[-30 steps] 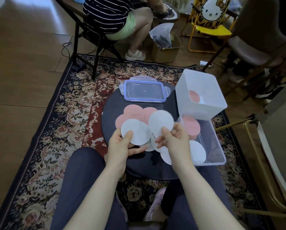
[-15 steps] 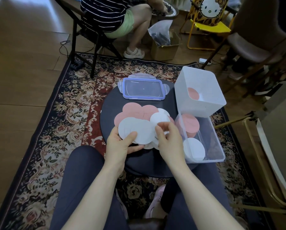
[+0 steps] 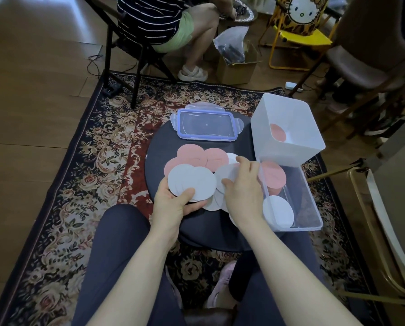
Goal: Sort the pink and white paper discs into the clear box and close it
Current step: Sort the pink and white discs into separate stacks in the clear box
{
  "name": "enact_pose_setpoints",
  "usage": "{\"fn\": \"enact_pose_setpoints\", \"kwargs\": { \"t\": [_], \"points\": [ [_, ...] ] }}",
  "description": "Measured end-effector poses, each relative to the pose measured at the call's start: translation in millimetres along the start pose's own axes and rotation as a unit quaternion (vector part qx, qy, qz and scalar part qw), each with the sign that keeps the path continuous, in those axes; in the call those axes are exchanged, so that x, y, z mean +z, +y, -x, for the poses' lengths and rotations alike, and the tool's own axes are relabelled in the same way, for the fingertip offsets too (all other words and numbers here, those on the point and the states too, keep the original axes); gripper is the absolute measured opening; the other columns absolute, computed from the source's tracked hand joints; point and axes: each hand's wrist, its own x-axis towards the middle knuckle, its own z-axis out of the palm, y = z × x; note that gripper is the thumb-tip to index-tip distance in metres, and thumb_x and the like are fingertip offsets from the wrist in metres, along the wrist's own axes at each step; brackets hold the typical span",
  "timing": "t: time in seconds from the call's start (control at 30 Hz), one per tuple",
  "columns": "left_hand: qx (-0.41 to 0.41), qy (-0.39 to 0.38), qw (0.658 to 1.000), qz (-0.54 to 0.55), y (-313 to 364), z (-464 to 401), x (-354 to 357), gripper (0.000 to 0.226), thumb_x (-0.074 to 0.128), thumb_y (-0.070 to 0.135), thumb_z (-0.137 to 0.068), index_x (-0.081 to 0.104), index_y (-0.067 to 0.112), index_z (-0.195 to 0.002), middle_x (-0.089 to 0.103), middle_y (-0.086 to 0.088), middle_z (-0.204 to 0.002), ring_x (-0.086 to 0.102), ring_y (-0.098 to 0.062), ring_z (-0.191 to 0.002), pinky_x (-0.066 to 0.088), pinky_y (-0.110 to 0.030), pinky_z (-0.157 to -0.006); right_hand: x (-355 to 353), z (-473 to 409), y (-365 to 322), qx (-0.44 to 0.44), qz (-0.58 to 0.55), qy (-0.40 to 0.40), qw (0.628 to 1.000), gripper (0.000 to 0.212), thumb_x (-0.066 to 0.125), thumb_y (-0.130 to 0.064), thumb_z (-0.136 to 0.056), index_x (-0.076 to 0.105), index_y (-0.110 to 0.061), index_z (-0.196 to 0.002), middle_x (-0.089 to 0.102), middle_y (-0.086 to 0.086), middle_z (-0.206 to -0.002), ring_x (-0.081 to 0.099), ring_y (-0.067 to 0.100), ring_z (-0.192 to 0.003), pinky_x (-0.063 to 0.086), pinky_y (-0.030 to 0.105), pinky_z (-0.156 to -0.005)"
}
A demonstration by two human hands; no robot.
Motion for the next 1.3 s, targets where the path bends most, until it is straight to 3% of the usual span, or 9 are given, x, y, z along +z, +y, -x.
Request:
{"fn": "enact_pose_setpoints", "kwargs": {
  "t": [0.2, 0.4, 0.5, 0.57, 0.9, 1.03, 1.2, 1.23, 1.3],
  "points": [
    [0.0, 0.001, 1.0, -0.008, 0, 0, 0, 0.037, 0.055, -0.011, -0.09, 0.054, 0.013, -0.118, 0.064, -0.006, -0.118, 0.07, -0.021, -0.099, 0.06, -0.036, -0.068, -15, 10, 1, -0.022, -0.04, 0.009, 0.999, 0.002, 0.047, -0.017, -0.094, 0.048, -0.016, -0.096, 0.056, -0.001, -0.096, 0.051, 0.028, -0.086, 0.037, 0.037, -0.067],
    [-0.001, 0.002, 1.0, -0.018, 0, 1, 1, 0.035, 0.055, -0.01, -0.091, 0.053, 0.012, -0.117, 0.064, -0.01, -0.12, 0.069, -0.025, -0.101, 0.06, -0.037, -0.07, -29, 28, 7, 0.062, -0.207, -0.003, 0.976, 0.013, 0.042, -0.014, -0.096, 0.052, -0.016, -0.105, 0.057, 0.001, -0.085, 0.052, 0.024, -0.074, 0.038, 0.03, -0.063],
    [-0.005, -0.013, 0.999, -0.029, 1, 3, 1, 0.033, 0.058, -0.006, -0.09, 0.053, 0.011, -0.118, 0.066, -0.011, -0.118, 0.07, -0.026, -0.1, 0.06, -0.038, -0.07, -25, 32, 7, 0.139, -0.357, -0.074, 0.921, 0.018, 0.039, -0.007, -0.097, 0.05, -0.013, -0.111, 0.052, 0.007, -0.072, 0.044, 0.012, -0.041, 0.033, 0.02, -0.039],
    [-0.01, -0.037, 0.998, -0.042, 4, 4, 2, 0.037, 0.062, -0.002, -0.089, 0.052, 0.011, -0.121, 0.068, -0.009, -0.116, 0.07, -0.025, -0.099, 0.059, -0.037, -0.069, -22, 34, 8, 0.155, -0.389, -0.102, 0.902, 0.021, 0.039, -0.005, -0.097, 0.048, -0.011, -0.115, 0.052, 0.008, -0.066, 0.039, 0.013, -0.035, 0.029, 0.021, -0.035],
    [-0.005, -0.118, 0.982, -0.148, 0, 20, 3, 0.041, 0.061, -0.003, -0.087, 0.051, 0.015, -0.124, 0.065, -0.01, -0.116, 0.07, -0.029, -0.097, 0.06, -0.042, -0.07, -14, 44, 15, 0.037, -0.293, -0.134, 0.946, 0.02, 0.057, -0.015, -0.09, 0.061, -0.034, -0.091, 0.068, -0.01, -0.09, 0.055, 0.012, -0.07, 0.05, 0.036, -0.074],
    [0.094, -0.156, 0.916, -0.357, 0, 28, 3, 0.019, 0.056, 0.021, -0.093, 0.054, 0.027, -0.111, 0.067, 0.008, -0.1, 0.063, -0.014, -0.093, 0.053, -0.036, -0.081, -12, 56, 19, 0.007, -0.313, -0.111, 0.943, 0.014, 0.06, -0.013, -0.089, 0.063, -0.026, -0.087, 0.063, -0.004, -0.075, 0.054, 0.017, -0.067, 0.049, 0.04, -0.07],
    [0.35, -0.097, 0.696, -0.62, 1, 28, -6, 0.028, 0.049, 0.043, -0.09, 0.06, 0.019, -0.1, 0.058, 0.008, -0.085, 0.05, -0.014, -0.079, 0.039, -0.031, -0.068, -11, 71, 30, -0.006, -0.335, -0.083, 0.939, 0.017, 0.062, -0.011, -0.088, 0.064, -0.028, -0.086, 0.064, 0.004, -0.076, 0.059, 0.027, -0.07, 0.05, 0.038, -0.067],
    [0.354, -0.104, 0.684, -0.629, 2, 28, -8, 0.029, 0.048, 0.044, -0.09, 0.061, 0.02, -0.099, 0.059, 0.01, -0.086, 0.052, -0.015, -0.08, 0.041, -0.031, -0.068, -12, 73, 31, -0.005, -0.333, -0.089, 0.939, 0.018, 0.063, -0.012, -0.088, 0.065, -0.029, -0.086, 0.064, 0.004, -0.076, 0.058, 0.025, -0.068, 0.049, 0.035, -0.066],
    [0.304, -0.128, 0.727, -0.602, 3, 29, -13, 0.029, 0.048, 0.048, -0.089, 0.06, 0.025, -0.102, 0.061, 0.015, -0.094, 0.056, -0.012, -0.088, 0.047, -0.034, -0.074, -13, 75, 33, 0.002, -0.331, -0.097, 0.939, 0.019, 0.066, -0.014, -0.087, 0.065, -0.032, -0.086, 0.065, 0.002, -0.077, 0.055, 0.015, -0.066, 0.046, 0.027, -0.064]
  ]
}}
